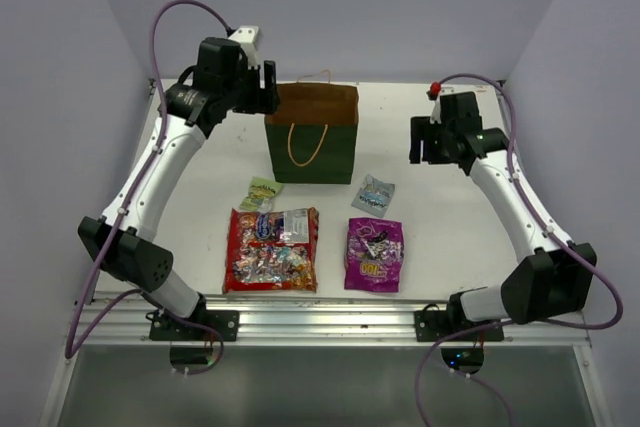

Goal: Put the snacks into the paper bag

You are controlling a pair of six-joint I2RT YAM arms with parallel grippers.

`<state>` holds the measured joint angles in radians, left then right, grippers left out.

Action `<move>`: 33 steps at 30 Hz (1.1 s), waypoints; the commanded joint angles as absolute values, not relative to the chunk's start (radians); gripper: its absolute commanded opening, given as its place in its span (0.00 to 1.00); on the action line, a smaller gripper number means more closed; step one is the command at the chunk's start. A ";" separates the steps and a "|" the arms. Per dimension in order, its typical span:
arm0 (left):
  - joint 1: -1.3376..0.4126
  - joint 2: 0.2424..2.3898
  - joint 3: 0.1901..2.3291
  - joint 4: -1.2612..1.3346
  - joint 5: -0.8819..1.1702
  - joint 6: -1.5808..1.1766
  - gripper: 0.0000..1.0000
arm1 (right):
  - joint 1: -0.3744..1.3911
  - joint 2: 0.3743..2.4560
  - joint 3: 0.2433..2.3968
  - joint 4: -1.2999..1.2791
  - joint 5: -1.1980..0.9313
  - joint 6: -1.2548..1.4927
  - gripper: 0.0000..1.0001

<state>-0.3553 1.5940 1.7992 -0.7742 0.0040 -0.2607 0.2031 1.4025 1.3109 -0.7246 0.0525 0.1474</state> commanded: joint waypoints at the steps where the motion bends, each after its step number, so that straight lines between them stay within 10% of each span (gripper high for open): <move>1: -0.344 1.583 1.778 -0.690 0.005 -0.226 0.72 | 0.215 1.319 1.258 -0.678 0.003 0.163 0.66; 33: -0.281 1.664 1.674 -0.565 0.123 -0.175 0.50 | 0.399 1.207 0.758 -0.565 -0.130 0.368 0.53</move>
